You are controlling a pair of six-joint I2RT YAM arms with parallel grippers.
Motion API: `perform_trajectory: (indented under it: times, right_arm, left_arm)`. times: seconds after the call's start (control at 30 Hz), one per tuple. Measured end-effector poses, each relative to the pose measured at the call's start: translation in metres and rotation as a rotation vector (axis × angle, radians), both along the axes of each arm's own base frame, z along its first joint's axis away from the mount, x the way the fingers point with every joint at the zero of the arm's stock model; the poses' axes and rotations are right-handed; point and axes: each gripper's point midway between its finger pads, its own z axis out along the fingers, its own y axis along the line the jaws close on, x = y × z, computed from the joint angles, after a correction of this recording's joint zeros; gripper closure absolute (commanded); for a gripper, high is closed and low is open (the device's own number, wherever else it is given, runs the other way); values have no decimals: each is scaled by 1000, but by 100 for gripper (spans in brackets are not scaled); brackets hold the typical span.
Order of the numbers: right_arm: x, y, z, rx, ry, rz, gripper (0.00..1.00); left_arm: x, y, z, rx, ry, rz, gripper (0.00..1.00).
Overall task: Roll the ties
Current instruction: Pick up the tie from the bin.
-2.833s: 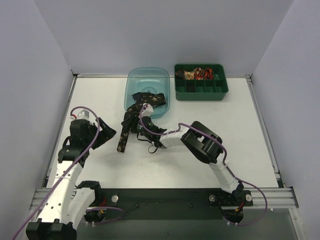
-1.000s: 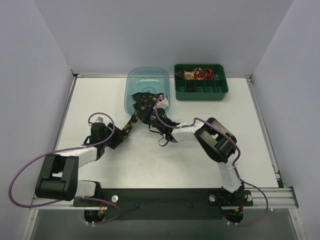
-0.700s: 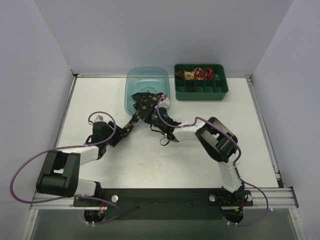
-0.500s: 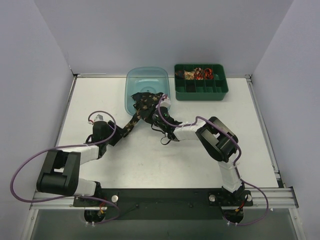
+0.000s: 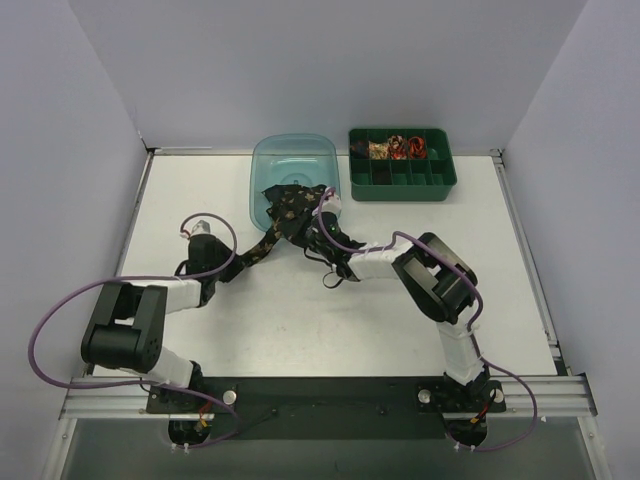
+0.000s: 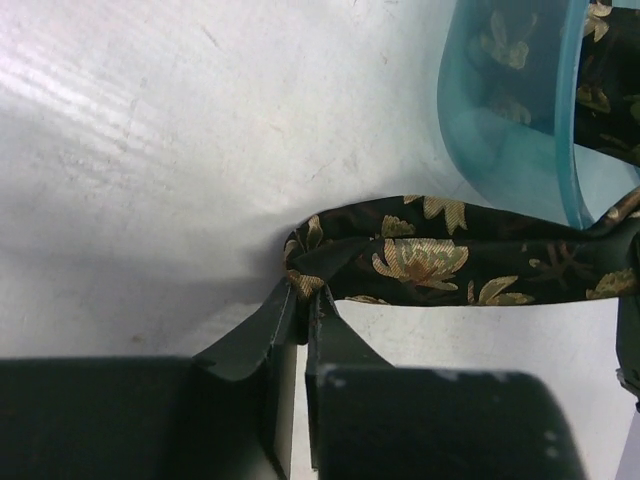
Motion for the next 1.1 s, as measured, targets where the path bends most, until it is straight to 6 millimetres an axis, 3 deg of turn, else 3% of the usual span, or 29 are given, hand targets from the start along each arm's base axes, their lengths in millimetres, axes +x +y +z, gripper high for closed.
perform_trajectory:
  times: [0.1, 0.2, 0.23, 0.33, 0.4, 0.53, 0.83, 1.1]
  right_arm:
    - [0, -1, 0, 2, 4, 10, 97]
    - [0, -2, -1, 4, 9, 25, 84]
    - [0, -2, -1, 5, 10, 29, 74]
    - [0, -3, 4, 1, 6, 46, 59]
    - [-1, -7, 9, -14, 6, 61, 54]
    - [-10, -13, 17, -59, 19, 108, 45]
    - [-18, -26, 19, -99, 65, 177, 41]
    - [-13, -53, 25, -133, 95, 187, 41]
  left_arm:
    - [7, -1, -2, 12, 2, -11, 100]
    - [9, -2, -2, 17, 3, -22, 100]
    - [9, -2, -1, 21, 4, -27, 100]
    - [11, -1, 4, 38, 17, -42, 100]
    - [13, 0, 13, 53, 18, -52, 100]
    - [20, 6, 43, 83, -12, -68, 100]
    - [24, 18, 104, 121, -63, -111, 100]
    - [38, 16, 192, 142, -196, -163, 100]
